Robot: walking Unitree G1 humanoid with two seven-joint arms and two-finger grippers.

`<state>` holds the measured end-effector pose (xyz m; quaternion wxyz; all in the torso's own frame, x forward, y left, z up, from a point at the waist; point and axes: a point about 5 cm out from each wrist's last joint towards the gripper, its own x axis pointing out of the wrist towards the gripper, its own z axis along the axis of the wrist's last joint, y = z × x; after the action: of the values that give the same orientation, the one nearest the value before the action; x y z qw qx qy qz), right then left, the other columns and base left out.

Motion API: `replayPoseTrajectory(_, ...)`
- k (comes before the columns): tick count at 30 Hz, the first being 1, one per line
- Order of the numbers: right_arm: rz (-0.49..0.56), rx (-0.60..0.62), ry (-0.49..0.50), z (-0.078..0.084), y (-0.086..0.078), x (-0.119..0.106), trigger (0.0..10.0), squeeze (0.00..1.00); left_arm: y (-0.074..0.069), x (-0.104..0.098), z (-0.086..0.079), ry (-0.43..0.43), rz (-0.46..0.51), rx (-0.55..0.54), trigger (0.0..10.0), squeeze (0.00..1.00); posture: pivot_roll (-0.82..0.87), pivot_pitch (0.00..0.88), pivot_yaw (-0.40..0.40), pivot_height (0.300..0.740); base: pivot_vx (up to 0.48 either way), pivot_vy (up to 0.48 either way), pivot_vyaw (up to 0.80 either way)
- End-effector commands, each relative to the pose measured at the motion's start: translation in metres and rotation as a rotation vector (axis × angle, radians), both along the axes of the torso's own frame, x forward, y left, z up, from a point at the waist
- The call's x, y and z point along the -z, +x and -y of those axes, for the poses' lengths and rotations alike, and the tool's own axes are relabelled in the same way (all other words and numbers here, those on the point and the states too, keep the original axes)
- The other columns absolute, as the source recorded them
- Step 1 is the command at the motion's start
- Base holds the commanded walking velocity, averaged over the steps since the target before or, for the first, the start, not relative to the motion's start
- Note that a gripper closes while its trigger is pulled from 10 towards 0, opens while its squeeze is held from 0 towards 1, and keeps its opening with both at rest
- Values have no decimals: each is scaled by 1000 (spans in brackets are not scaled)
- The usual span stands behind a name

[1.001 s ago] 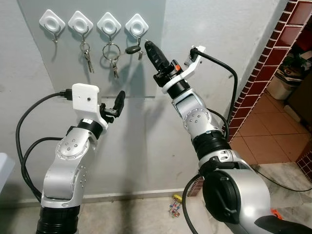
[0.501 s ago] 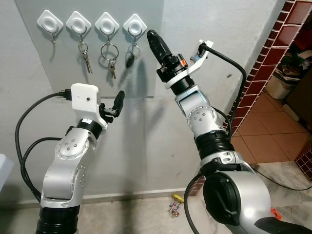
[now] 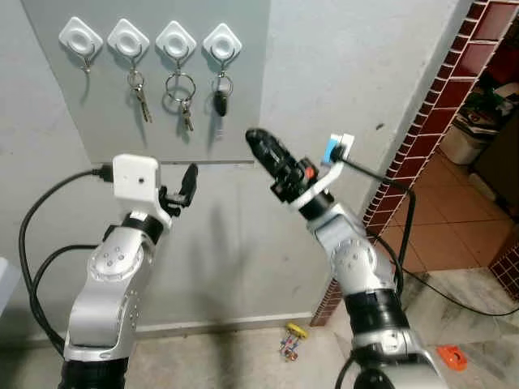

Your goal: Hang keys on a hook

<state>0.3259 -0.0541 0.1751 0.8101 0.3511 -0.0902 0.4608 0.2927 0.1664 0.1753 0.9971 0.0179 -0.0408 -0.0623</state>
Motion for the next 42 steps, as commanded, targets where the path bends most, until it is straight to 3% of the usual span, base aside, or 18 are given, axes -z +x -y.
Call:
replayPoseTrajectory(1,7,16,-43,1,-4,7,10000,0,-1,8,-3,9,-8,-17,10000,0,-39,0,-31,728,0,0,0)
replayPoseTrajectory(7,-108,143,-148,26,-9,49,10000,0,-6,38,-14,0,-70,-54,10000,0,-43,0,-26,728,0,0,0)
replayPoseTrajectory(10,-162,210,-210,38,-15,71,10000,0,-10,60,-22,1,-118,-92,10000,0,-50,0,-20,728,0,0,0)
replayPoseTrajectory(12,-217,254,-250,48,-18,90,10000,0,-13,81,-28,-50,-176,-129,10000,0,-57,0,-17,728,0,0,0)
replayPoseTrajectory(14,-236,281,-266,52,-19,95,10000,0,-15,87,-29,-37,-193,-132,10000,0,-57,0,-17,728,0,0,0)
replayPoseTrajectory(15,-294,314,-271,60,-21,108,10000,0,-19,101,-30,47,-223,-126,10000,0,-66,0,-14,728,0,0,0)
replayPoseTrajectory(20,-314,329,-275,63,-23,114,10000,0,-20,108,-31,79,-227,-122,10000,0,-66,0,-14,728,0,0,0)
replayPoseTrajectory(21,-385,384,-335,75,-30,134,10000,0,-25,126,-33,70,-282,-135,10000,0,-72,0,-13,728,0,0,0)
replayPoseTrajectory(22,-385,384,-335,75,-30,134,10000,0,-25,126,-33,70,-282,-135,10000,0,-72,0,-13,728,0,0,0)
replayPoseTrajectory(23,-471,448,-411,89,-41,157,10000,0,-33,148,-36,58,-351,-151,10000,0,-72,0,-13,728,0,0,0)
replayPoseTrajectory(25,-486,461,-426,92,-43,161,10000,0,-35,153,-36,56,-363,-154,10000,0,-72,0,-13,728,0,0,0)
replayPoseTrajectory(31,-684,507,-654,114,-84,208,10000,0,-61,202,-39,4,-569,-183,10000,0,-75,0,-7,728,0,0,0)
replayPoseTrajectory(42,-840,520,-916,129,-128,243,10000,0,-88,236,-34,-14,-754,-201,10000,0,-95,0,3,728,0,0,0)
